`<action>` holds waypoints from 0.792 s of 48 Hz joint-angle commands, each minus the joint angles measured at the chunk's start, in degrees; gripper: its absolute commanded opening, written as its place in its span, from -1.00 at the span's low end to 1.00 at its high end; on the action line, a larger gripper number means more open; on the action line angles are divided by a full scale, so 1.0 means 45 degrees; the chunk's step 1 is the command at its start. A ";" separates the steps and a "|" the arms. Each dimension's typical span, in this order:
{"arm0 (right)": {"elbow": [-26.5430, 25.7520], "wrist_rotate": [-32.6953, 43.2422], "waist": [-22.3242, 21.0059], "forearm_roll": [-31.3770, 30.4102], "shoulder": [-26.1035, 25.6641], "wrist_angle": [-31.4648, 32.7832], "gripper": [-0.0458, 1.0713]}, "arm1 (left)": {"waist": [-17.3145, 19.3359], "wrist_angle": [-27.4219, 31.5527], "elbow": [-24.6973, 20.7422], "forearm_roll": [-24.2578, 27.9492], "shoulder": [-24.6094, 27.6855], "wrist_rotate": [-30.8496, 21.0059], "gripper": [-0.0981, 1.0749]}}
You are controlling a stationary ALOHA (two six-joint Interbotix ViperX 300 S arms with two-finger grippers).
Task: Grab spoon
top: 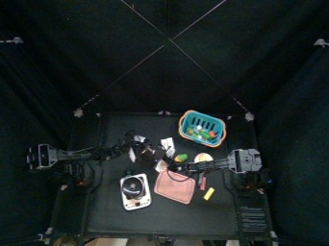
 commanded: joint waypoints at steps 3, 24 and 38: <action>0.0020 0.0078 0.0215 0.0000 -0.0859 0.0332 0.31 | 0.0078 -0.0059 -0.0078 0.0117 -0.0273 0.0039 0.23; 0.0391 0.0098 0.0566 0.0293 -0.1348 0.0762 0.31 | -0.0430 -0.0820 0.0469 0.0703 -0.1543 0.0059 0.23; 0.0488 0.0098 0.0566 0.0312 -0.1465 0.0879 0.31 | -0.0879 -0.1035 0.1055 0.0957 -0.2676 0.0020 0.23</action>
